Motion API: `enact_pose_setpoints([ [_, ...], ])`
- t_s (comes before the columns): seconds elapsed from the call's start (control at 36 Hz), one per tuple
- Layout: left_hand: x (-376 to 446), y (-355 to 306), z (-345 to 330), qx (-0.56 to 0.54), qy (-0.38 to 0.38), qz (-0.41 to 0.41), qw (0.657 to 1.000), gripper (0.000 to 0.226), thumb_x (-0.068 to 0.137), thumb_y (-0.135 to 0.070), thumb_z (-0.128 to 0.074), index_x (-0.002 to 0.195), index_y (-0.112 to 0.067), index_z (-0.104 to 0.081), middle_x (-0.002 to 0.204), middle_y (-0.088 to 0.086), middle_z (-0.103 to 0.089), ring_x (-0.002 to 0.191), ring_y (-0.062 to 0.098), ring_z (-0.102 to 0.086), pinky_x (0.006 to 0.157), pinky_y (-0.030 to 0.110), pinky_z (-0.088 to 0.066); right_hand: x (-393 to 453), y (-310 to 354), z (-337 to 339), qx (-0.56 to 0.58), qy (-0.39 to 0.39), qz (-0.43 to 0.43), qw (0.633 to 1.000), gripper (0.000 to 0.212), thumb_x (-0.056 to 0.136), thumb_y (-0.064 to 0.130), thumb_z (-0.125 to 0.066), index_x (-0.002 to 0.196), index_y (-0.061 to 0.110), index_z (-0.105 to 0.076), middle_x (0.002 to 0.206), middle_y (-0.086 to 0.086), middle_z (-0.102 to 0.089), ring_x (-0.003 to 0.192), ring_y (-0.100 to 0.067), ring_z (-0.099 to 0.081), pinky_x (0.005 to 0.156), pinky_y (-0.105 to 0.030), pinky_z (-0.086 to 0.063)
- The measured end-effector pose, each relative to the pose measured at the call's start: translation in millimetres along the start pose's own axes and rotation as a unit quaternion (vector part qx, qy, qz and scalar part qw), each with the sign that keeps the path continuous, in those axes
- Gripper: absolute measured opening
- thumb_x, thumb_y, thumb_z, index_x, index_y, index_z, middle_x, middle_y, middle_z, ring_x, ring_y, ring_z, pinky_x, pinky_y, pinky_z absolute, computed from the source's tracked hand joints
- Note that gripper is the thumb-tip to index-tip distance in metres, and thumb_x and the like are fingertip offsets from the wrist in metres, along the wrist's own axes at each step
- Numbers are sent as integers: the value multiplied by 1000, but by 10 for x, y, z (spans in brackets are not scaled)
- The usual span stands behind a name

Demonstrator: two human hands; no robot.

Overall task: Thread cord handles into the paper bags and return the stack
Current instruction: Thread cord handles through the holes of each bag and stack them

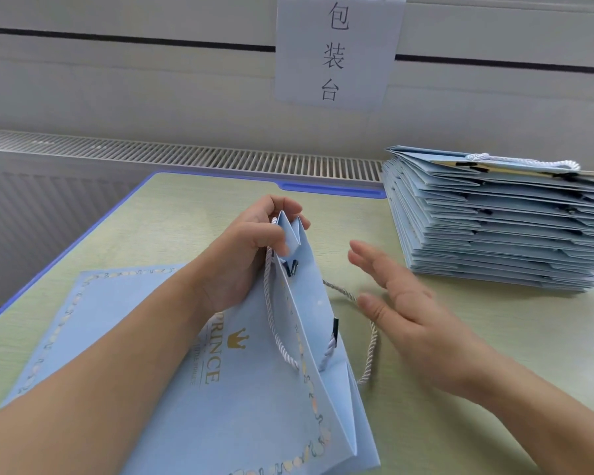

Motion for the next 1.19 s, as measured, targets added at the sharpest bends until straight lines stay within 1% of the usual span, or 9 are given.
enact_pose_setpoints([
  [0.14,-37,-32,-57,-26,26,-15,999,51,51,0,-41,100,-10,-49,96,4,-54,64,13,-55,54,25,-48,9,11,-155,-188,55,12,981,73,96,32,-47,146,46,3,153,15,-23,141,-6,-13,117,-27,-10],
  [0.25,-43,-31,-73,-26,32,-14,999,49,51,-1,-42,99,-11,-49,96,5,-54,64,13,-55,54,25,-48,16,144,-169,-136,-21,50,989,65,92,15,-55,140,47,-26,115,24,-56,118,-8,-43,107,-31,-30],
  [0.33,-40,-31,-62,-33,31,-12,999,49,51,0,-41,98,-12,-50,94,4,-55,66,14,-53,55,26,-47,9,164,-142,152,-30,-14,988,47,86,8,-59,125,32,-51,80,9,-64,87,-13,-61,93,-40,-47],
  [0.42,-34,-2,-68,-28,30,-6,999,50,51,0,-41,99,-11,-49,94,4,-55,66,15,-53,56,26,-45,-25,138,-54,525,44,-97,844,46,74,3,-62,119,9,-54,69,-6,-56,64,-20,-60,70,-35,-56],
  [0.5,-27,19,-66,-11,30,-3,999,51,51,0,-42,101,-9,-49,96,5,-55,67,16,-52,57,26,-45,-70,125,151,615,101,-119,773,53,60,6,-81,110,8,-64,67,-7,-51,51,-18,-53,57,-33,-55],
  [0.61,-18,54,-77,18,36,-1,999,52,51,-1,-42,102,-10,-49,95,3,-55,70,15,-53,59,25,-45,-67,-63,406,433,16,-193,880,27,83,3,-51,109,5,-60,56,-4,-45,36,-7,-28,37,-20,-34],
  [0.75,-5,116,-95,77,38,5,996,51,52,-3,-46,102,-11,-50,95,2,-57,75,16,-53,60,25,-45,-68,-89,487,282,11,-182,942,20,96,5,-42,103,7,-61,54,-3,-46,34,-5,-22,36,-17,-25],
  [1.06,27,224,-83,280,-3,-20,960,54,68,-55,-65,115,-36,-47,109,-11,-51,94,-1,-53,83,12,-42,-84,37,434,89,-31,-104,990,10,93,18,-54,94,20,-64,62,4,-58,49,-12,-40,51,-26,-37],
  [1.19,52,210,-62,244,-19,-32,969,35,90,-33,-65,120,-29,-47,110,0,-56,87,5,-55,81,21,-46,-74,-1,408,-130,-107,-21,986,35,77,70,-40,101,45,-50,100,31,-50,93,7,-51,75,-19,-40],
])
Point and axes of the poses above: each hand's wrist, its own x-axis towards the middle knuckle, its own z-axis out of the back of the hand, y = z × x, the point moved 5 cm from there along x, towards the middle knuckle
